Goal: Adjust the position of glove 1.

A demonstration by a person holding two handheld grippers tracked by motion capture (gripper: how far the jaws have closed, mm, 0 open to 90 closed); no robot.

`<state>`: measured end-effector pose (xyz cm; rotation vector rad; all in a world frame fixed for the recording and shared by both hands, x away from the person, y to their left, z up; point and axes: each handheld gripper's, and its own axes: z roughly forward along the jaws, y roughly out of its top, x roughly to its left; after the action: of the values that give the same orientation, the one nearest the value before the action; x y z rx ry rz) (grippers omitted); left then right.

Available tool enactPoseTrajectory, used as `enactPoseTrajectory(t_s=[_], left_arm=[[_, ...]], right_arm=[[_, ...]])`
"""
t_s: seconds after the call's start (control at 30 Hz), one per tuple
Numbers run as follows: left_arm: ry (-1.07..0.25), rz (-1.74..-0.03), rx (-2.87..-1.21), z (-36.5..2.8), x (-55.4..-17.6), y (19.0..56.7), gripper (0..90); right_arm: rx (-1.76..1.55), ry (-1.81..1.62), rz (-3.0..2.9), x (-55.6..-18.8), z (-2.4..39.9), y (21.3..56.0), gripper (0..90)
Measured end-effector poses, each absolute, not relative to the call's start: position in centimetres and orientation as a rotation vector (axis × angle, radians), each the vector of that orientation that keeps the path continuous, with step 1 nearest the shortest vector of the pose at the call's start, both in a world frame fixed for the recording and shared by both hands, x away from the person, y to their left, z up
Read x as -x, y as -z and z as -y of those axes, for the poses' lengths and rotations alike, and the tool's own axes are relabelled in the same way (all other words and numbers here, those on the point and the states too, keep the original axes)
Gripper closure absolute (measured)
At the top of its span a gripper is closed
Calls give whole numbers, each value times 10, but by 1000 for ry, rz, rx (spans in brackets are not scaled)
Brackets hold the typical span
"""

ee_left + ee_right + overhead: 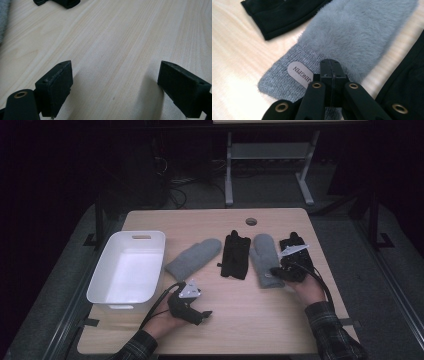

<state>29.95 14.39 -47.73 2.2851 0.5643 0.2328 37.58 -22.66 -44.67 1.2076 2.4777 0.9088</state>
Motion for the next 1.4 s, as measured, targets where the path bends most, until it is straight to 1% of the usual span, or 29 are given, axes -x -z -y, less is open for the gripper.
enactPoseTrajectory(t_s=[0.7,1.17,1.4], left_arm=[[-234,-561,-2275,-143,-300,478,120],[-235,-561,-2274,-143,-300,478,120],[-235,-561,-2274,-143,-300,478,120]], right_arm=[[-1153,-948,-2561,-316,222,445,900],[-1048,-999,-2621,-275,208,444,899],[-1069,-1070,-2539,-272,225,429,898]])
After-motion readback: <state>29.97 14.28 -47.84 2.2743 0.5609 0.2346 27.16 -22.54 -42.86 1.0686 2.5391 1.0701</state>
